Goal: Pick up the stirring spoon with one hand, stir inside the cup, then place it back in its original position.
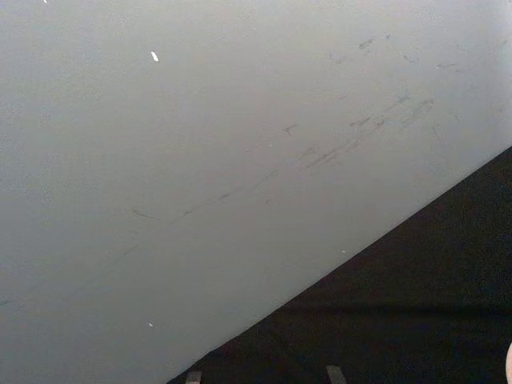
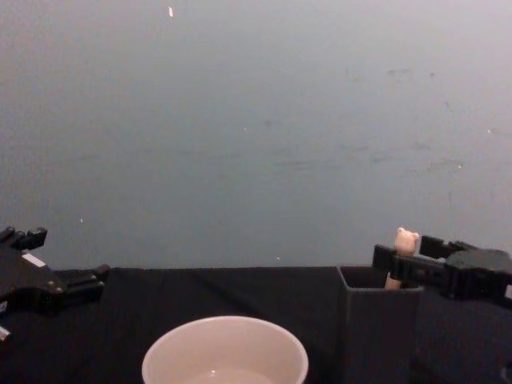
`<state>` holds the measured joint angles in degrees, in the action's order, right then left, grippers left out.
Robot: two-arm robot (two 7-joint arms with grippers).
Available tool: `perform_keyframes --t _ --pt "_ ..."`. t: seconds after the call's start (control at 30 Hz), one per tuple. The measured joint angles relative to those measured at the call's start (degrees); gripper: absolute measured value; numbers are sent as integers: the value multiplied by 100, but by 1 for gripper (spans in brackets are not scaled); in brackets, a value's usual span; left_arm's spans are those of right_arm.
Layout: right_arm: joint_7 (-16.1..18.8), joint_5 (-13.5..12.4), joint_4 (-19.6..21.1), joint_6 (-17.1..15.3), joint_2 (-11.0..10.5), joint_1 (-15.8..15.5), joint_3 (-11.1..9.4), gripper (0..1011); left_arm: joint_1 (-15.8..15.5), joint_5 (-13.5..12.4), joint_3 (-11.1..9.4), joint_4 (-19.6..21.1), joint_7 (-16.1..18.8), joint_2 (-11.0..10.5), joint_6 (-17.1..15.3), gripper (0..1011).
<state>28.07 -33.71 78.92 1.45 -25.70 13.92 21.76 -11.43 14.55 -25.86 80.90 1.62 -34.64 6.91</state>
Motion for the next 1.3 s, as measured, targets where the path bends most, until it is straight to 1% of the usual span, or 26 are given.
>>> perform_keyframes --t 0.13,0.3,0.77,0.87,0.97,1.1,1.13,1.2,1.3 --pt "26 72 -129 0 97 92 26 1002 0 0 0 0 0 0 0 1001" --pt "1 146 -170 -1 149 129 29 1002 0 0 0 0 0 0 0 1001" --pt "1 140 -170 -2 144 128 31 993 0 0 0 0 0 0 0 1001" --pt "1 135 -170 0 142 127 31 903 0 0 0 0 0 0 0 1001" --pt "2 131 -169 0 140 127 31 859 0 0 0 0 0 0 0 1001" --pt "3 129 -169 2 139 127 31 732 0 0 0 0 0 0 0 1001" --pt "3 129 -169 2 139 127 31 687 0 0 0 0 0 0 0 1001" --pt "4 128 -169 2 139 127 31 648 0 0 0 0 0 0 0 1001" --pt "5 126 -169 2 138 127 31 531 0 0 0 0 0 0 0 1001"
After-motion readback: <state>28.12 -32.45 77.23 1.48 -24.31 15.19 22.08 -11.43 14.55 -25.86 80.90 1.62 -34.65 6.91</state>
